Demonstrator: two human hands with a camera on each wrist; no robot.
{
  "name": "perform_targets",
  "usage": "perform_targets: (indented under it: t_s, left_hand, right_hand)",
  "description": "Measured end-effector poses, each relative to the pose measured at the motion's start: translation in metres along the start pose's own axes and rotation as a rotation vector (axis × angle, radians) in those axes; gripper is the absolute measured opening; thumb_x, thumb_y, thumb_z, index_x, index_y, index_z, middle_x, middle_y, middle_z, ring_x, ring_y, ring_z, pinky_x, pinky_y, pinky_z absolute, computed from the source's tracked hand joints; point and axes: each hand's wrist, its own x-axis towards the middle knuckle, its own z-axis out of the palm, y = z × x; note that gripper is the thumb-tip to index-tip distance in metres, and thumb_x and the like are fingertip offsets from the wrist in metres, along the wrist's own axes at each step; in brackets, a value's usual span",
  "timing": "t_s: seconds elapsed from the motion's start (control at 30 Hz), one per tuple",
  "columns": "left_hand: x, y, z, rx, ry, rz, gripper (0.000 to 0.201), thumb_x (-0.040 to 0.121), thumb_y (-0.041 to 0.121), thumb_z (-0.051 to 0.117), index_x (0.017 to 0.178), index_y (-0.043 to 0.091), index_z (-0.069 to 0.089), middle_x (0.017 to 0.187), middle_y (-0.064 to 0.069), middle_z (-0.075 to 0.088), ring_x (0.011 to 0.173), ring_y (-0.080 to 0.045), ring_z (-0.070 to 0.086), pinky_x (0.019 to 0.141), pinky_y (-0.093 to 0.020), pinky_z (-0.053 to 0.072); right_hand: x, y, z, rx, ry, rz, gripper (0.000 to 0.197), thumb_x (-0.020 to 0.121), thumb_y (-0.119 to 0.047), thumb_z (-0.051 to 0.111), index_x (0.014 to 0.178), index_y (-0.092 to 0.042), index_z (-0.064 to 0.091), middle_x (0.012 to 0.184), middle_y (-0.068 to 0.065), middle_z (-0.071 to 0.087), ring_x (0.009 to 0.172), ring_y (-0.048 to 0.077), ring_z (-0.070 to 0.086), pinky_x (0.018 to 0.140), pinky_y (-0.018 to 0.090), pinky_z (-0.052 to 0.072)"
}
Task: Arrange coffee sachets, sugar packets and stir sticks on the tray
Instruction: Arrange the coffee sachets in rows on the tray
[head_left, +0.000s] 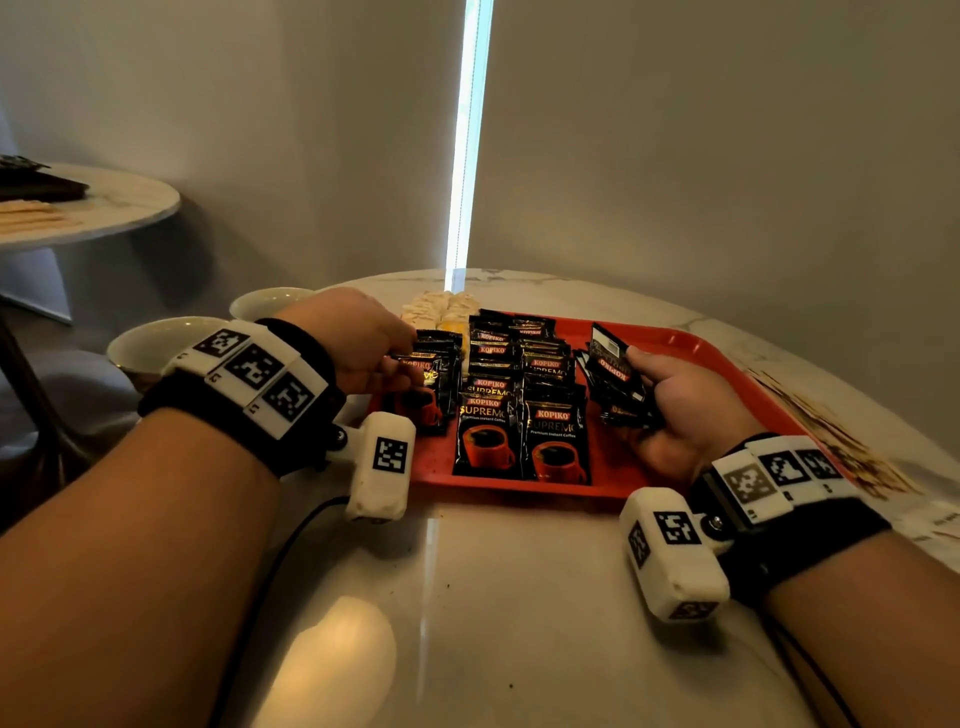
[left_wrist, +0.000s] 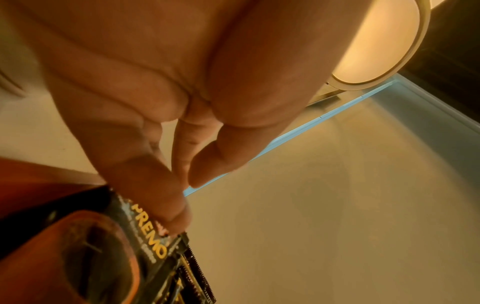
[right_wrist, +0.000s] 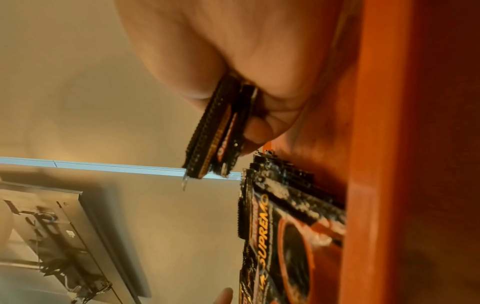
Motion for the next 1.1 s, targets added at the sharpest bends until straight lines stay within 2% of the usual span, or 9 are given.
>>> perform_targets:
  t_s: [0.17, 0.27, 0.4, 0.53, 0.67, 0.73, 0.87, 1.0, 1.1]
  left_hand:
    - [-0.004, 0.005, 0.004, -0.081, 0.04, 0.099, 0.016, 0.097, -0.004, 0.054, 0.1, 0.01, 0.061, 0.096, -0.015, 0.061, 0.071, -0.02, 0.064, 0.053, -0.027, 0.057]
    - [-0.008, 0.008, 0.005, -0.048, 0.052, 0.276, 0.016, 0.095, 0.003, 0.06, 0.104, 0.016, 0.064, 0.098, -0.008, 0.063, 0.07, -0.015, 0.06, 0.056, -0.025, 0.053]
    - [-0.019, 0.011, 0.012, -0.028, -0.138, 0.455, 0.025, 0.09, -0.001, 0.065, 0.1, 0.022, 0.07, 0.095, -0.001, 0.064, 0.066, -0.011, 0.057, 0.049, -0.019, 0.048]
    - [-0.026, 0.01, 0.024, 0.086, -0.294, 0.549, 0.033, 0.084, 0.0, 0.072, 0.1, 0.029, 0.077, 0.098, 0.009, 0.072, 0.073, -0.013, 0.065, 0.073, -0.029, 0.053]
    - [-0.032, 0.01, 0.032, 0.118, -0.367, 0.607, 0.03, 0.078, 0.006, 0.081, 0.097, 0.029, 0.079, 0.063, 0.013, 0.063, 0.062, -0.008, 0.057, 0.076, -0.034, 0.047]
    - [-0.033, 0.01, 0.034, 0.125, -0.356, 0.658, 0.031, 0.076, 0.008, 0.083, 0.094, 0.033, 0.08, 0.066, 0.013, 0.062, 0.063, -0.01, 0.053, 0.074, -0.035, 0.048]
    - [-0.035, 0.011, 0.038, 0.16, -0.35, 0.684, 0.034, 0.079, 0.009, 0.08, 0.095, 0.039, 0.08, 0.077, 0.015, 0.068, 0.069, -0.02, 0.053, 0.076, -0.052, 0.053]
    - [-0.033, 0.011, 0.039, 0.198, -0.332, 0.729, 0.024, 0.082, 0.016, 0.079, 0.092, 0.037, 0.081, 0.095, 0.011, 0.072, 0.082, -0.01, 0.066, 0.079, -0.032, 0.053]
    - [-0.033, 0.01, 0.041, 0.14, -0.321, 0.723, 0.014, 0.085, 0.017, 0.076, 0.084, 0.031, 0.078, 0.083, 0.009, 0.073, 0.071, -0.004, 0.064, 0.07, -0.022, 0.049]
  right_hand:
    - [-0.004, -0.005, 0.003, -0.019, -0.027, -0.043, 0.036, 0.103, -0.02, 0.051, 0.135, -0.004, 0.054, 0.097, 0.013, 0.073, 0.065, 0.021, 0.073, 0.047, 0.028, 0.054]
    - [-0.007, -0.009, 0.007, -0.031, -0.039, -0.083, 0.031, 0.104, -0.017, 0.05, 0.133, -0.006, 0.053, 0.099, 0.014, 0.071, 0.065, 0.022, 0.073, 0.047, 0.03, 0.054]
    - [-0.013, -0.011, 0.014, -0.046, -0.092, -0.102, 0.018, 0.103, -0.014, 0.049, 0.12, -0.012, 0.055, 0.094, 0.011, 0.071, 0.069, 0.022, 0.072, 0.047, 0.03, 0.054]
    - [-0.019, -0.006, 0.024, -0.056, -0.149, -0.085, 0.013, 0.102, -0.013, 0.05, 0.112, -0.01, 0.058, 0.092, 0.011, 0.071, 0.072, 0.022, 0.071, 0.053, 0.032, 0.057]
    - [-0.024, -0.001, 0.03, -0.076, -0.161, -0.072, 0.035, 0.1, -0.016, 0.053, 0.132, 0.0, 0.054, 0.114, 0.021, 0.069, 0.092, 0.032, 0.071, 0.081, 0.05, 0.06]
    - [-0.023, 0.002, 0.03, -0.076, -0.163, -0.045, 0.044, 0.097, -0.018, 0.056, 0.137, -0.001, 0.051, 0.128, 0.027, 0.064, 0.111, 0.041, 0.065, 0.099, 0.064, 0.048]
    - [-0.022, 0.003, 0.03, -0.078, -0.179, -0.022, 0.044, 0.097, -0.021, 0.057, 0.136, -0.003, 0.053, 0.131, 0.029, 0.061, 0.122, 0.047, 0.058, 0.102, 0.07, 0.042]
    - [-0.022, 0.004, 0.03, -0.098, -0.173, -0.012, 0.044, 0.096, -0.024, 0.058, 0.135, -0.003, 0.055, 0.13, 0.029, 0.062, 0.123, 0.047, 0.059, 0.103, 0.07, 0.042]
    - [-0.024, 0.004, 0.032, -0.101, -0.165, -0.008, 0.043, 0.097, -0.025, 0.059, 0.133, -0.004, 0.057, 0.129, 0.027, 0.064, 0.119, 0.045, 0.062, 0.102, 0.066, 0.045]
